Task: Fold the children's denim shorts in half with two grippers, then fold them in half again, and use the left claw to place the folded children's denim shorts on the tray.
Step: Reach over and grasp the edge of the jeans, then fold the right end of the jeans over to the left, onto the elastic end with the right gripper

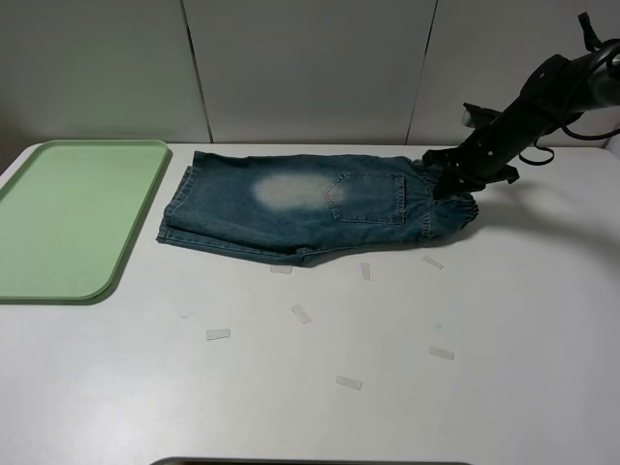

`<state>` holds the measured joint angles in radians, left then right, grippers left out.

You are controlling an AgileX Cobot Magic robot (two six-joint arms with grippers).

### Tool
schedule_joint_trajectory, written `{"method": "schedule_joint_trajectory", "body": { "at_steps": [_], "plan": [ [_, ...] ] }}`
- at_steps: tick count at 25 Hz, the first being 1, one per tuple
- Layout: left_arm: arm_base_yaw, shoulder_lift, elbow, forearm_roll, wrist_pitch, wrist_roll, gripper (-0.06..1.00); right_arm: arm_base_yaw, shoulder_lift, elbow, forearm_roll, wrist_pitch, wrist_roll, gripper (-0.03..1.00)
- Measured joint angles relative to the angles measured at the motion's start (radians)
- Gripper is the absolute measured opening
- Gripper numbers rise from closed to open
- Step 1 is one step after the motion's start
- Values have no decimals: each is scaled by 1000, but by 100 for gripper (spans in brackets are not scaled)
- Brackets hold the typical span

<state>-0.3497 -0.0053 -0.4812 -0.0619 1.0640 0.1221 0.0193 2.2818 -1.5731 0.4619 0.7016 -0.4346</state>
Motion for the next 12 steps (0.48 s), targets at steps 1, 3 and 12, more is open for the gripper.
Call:
{"method": "schedule_joint_trajectory", "body": {
  "at_steps": [1,3,12],
  "plan": [
    [0,0,0,0,0,0,98,4,0,-2,-24,8,8,7],
    [0,0,0,0,0,0,98,7,-2,-4,-73,31,35,7],
    [0,0,0,0,0,0,98,-19,-88,3,-541,154,226,7]
  ]
}}
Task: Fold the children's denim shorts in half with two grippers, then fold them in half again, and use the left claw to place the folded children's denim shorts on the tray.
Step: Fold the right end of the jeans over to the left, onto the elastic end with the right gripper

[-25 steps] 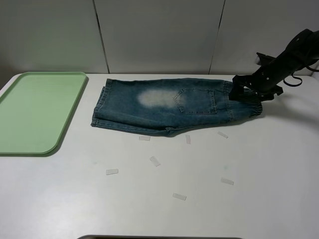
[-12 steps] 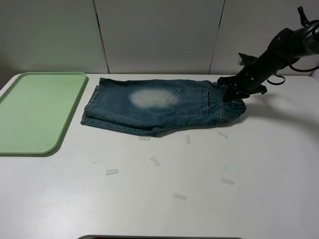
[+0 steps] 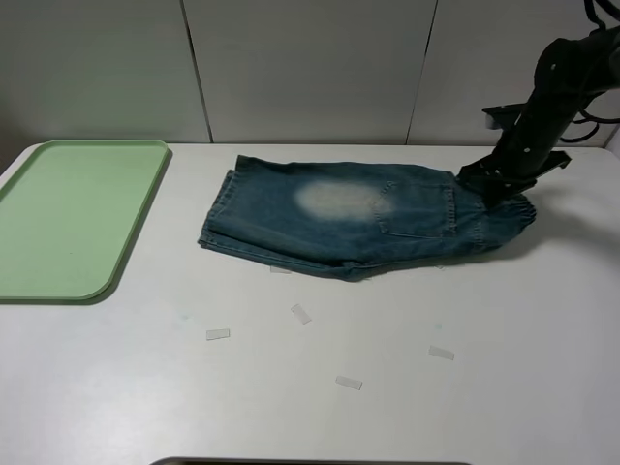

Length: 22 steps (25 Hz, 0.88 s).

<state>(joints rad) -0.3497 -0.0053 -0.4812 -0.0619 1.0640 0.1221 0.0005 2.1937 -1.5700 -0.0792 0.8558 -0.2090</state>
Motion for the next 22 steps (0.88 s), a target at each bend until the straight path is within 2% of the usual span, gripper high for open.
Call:
{"method": "schedule_joint_trajectory", "body": {
  "at_steps": [5,7,9,11,18,22],
  "plan": [
    [0,0,0,0,0,0,98,-37,-47,0,-332,100,178,7],
    [0,0,0,0,0,0,98,-45,-53,0,-413,132,262,7],
    [0,0,0,0,0,0,98,-35,-65,0,-425,142,314,7],
    [0,0,0,0,0,0,98,2,-80,0,-375,146,347,7],
    [0,0,0,0,0,0,98,153,-100,0,-33,126,365,7],
    [0,0,0,0,0,0,98,223,-100,0,79,68,369,7]
  ]
}}
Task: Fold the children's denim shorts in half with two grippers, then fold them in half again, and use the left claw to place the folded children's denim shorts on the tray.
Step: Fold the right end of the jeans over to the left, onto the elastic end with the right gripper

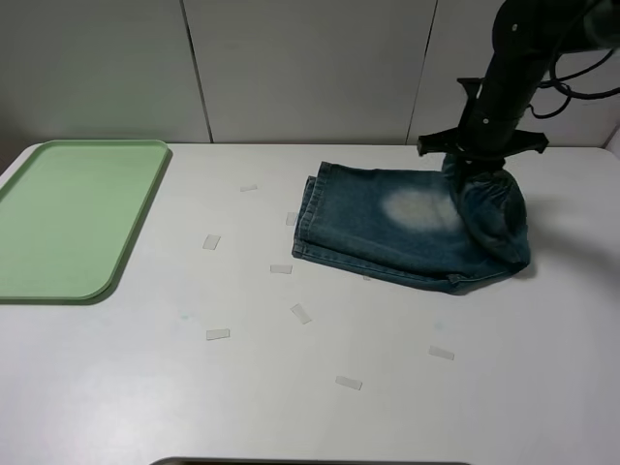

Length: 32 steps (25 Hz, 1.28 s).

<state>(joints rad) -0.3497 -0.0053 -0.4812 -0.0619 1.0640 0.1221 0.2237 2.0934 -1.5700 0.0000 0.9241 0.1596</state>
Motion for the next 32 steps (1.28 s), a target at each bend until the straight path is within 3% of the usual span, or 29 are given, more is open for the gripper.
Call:
{"method": "schedule_joint_trajectory", "body": {
  "at_steps": [7,16,25,29,32],
  "plan": [
    [0,0,0,0,0,0,98,75,0,0,143,-131,0,7],
    [0,0,0,0,0,0,98,118,29,1,222,-233,-43,8],
    [0,0,0,0,0,0,98,183,37,1,488,-339,-144,20],
    [0,0,0,0,0,0,98,206,37,1,535,-400,-200,23],
    [0,0,0,0,0,0,98,213,37,1,536,-429,-255,39]
  ]
}}
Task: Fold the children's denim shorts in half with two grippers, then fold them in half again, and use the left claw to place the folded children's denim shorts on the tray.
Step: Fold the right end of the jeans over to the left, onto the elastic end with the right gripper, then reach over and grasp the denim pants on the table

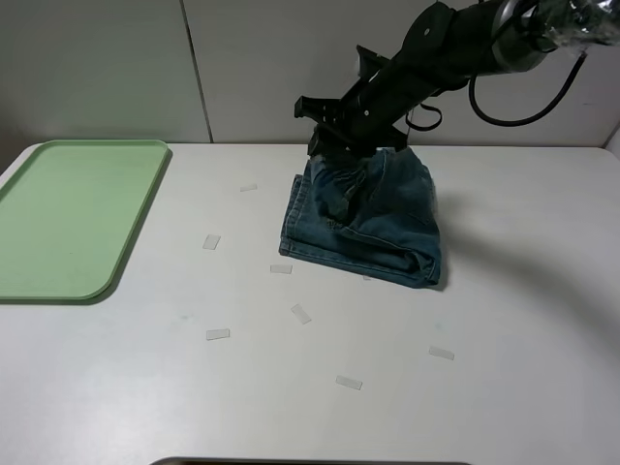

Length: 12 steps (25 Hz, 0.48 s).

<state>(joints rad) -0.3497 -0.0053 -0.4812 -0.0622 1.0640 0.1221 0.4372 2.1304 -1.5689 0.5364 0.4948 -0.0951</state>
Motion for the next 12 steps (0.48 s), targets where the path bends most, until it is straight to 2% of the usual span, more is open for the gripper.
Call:
{"method": "schedule_joint_trajectory", "body": {
  "at_steps": [2,4,7,12],
  "plan": [
    [0,0,0,0,0,1,98,3,0,0,1,-15,-35,56],
    [0,0,0,0,0,1,98,4,0,0,1,-31,-51,64],
    [0,0,0,0,0,1,98,5,0,0,1,-42,-64,68],
    [0,0,0,0,0,1,98,9,0,0,4,-37,-71,69]
  ]
}}
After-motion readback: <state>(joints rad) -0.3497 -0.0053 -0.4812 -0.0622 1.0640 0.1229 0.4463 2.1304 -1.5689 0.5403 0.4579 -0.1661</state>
